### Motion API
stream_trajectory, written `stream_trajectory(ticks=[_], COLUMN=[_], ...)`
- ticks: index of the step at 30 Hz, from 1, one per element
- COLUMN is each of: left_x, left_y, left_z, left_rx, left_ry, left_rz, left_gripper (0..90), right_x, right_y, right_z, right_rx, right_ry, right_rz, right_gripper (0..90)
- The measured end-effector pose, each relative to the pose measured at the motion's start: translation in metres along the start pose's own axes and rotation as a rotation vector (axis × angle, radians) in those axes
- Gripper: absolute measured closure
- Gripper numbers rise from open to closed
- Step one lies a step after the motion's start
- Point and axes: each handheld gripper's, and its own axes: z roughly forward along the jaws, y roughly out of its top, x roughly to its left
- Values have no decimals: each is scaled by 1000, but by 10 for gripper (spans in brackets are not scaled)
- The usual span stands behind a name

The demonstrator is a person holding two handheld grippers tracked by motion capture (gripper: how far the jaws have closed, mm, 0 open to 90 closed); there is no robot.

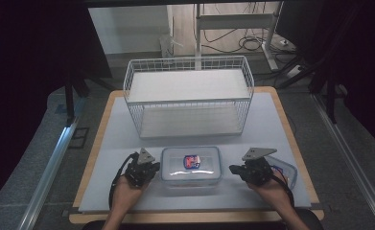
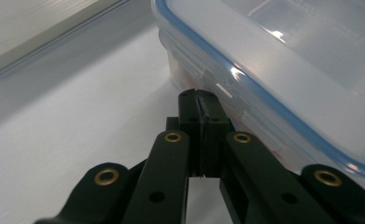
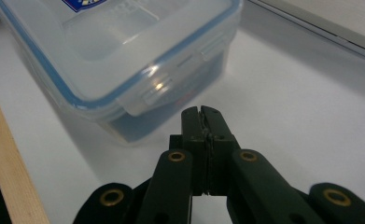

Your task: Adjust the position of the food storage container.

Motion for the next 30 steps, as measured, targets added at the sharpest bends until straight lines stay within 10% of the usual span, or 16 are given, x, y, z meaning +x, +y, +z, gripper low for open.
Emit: stream_trajectory(ticks=[6,12,23,30], left_x=[-8,-1,-5,-15], left_y=[5,-7,-29,-35], left_z=[3,-24,-43,-42], left_rx=[-2,-70,-112,-94], left_ry=[-7,-7,-38,-34], left_rz=[33,8,-50,18], left_gripper=[885,635,162,31], right_x=[-3,-5,-3,-3], right_y=[-2,-4,-12,-13], right_z=[-3,-14,-20,-17], right_rx=[-1,-24,-20,-49], right_ry=[-18,-45,-38,38], right_rz=[-3,-20,-84,-90], right_gripper=[879,831,391,164])
